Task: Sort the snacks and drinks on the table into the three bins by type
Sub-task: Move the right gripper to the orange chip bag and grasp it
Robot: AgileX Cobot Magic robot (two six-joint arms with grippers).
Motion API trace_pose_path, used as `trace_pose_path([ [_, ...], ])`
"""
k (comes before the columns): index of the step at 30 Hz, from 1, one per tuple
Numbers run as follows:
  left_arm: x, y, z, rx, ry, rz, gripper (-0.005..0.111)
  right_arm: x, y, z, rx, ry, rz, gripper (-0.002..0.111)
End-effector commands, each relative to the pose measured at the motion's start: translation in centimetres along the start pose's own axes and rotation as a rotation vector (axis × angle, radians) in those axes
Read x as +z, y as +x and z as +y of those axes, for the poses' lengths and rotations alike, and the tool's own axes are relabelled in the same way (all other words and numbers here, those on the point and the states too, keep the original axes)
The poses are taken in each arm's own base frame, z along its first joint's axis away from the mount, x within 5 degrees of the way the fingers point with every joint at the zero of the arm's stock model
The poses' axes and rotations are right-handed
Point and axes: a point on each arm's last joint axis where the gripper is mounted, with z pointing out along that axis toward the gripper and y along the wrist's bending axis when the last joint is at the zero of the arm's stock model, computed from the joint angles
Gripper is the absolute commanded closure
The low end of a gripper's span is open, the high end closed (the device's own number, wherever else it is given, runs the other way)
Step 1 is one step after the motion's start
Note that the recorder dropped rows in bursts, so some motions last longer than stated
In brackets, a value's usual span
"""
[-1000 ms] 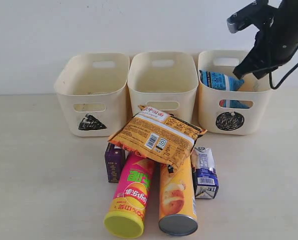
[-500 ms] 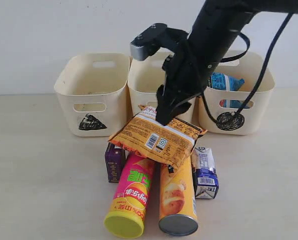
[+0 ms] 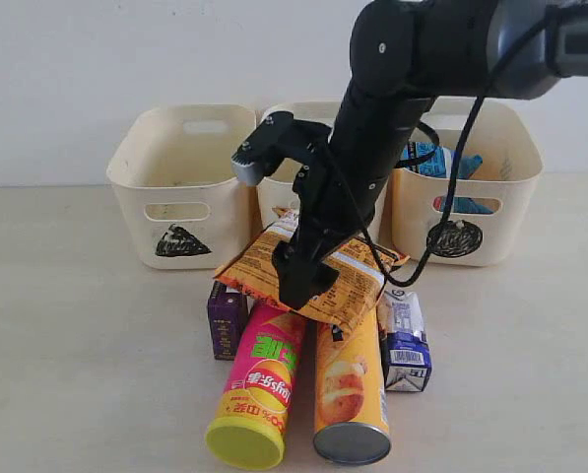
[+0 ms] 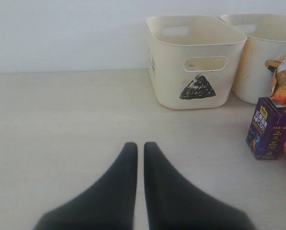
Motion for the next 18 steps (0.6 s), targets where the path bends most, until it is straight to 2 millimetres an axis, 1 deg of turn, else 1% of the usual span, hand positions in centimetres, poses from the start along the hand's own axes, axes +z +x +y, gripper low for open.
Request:
trace_pose_path([
  [1,-0.1,-0.2,0.0,-0.009,-0.002,-0.012,0.103,1.4,-0.1,-0.8,-0.022,0.044,-0.007,0.003],
  [8,-0.1,-0.2,0.0,-0.009,-0.002,-0.012,0.103,4.3,0.2,-1.7,-0.05,0.087,0.021,0.003],
  [11,-0.1,-0.2,0.0,-0.009,-0.002,-0.012,0.103,5.0,0.1,-2.0,-0.041,0.103,0.003,0.004],
  [12,-0.1,-0.2,0.0,-0.009,-0.002,-0.012,0.103,5.1,0.1,-2.1,-0.044,0.109,0.001,0.007],
  [13,-0.1,-0.2,0.0,-0.009,-0.002,-0.012,0.103,5.2,0.1,-2.1,-0.047,0.114,0.002,0.012],
  [15,-0.1,-0.2,0.0,-0.009,-0.002,-0.015,0.103,5.2,0.1,-2.2,-0.06,0.127,0.007,0.028],
  [16,-0.1,-0.2,0.0,-0.009,-0.002,-0.015,0.103,5.2,0.2,-2.3,-0.067,0.134,0.013,0.041],
  [17,-0.1,-0.2,0.0,-0.009,-0.002,-0.015,0.103,5.2,0.2,-2.4,-0.077,0.142,0.02,0.057],
  [18,-0.1,-0.2,0.0,-0.009,-0.002,-0.015,0.103,5.2,0.3,-2.5,-0.085,0.152,0.029,0.076],
])
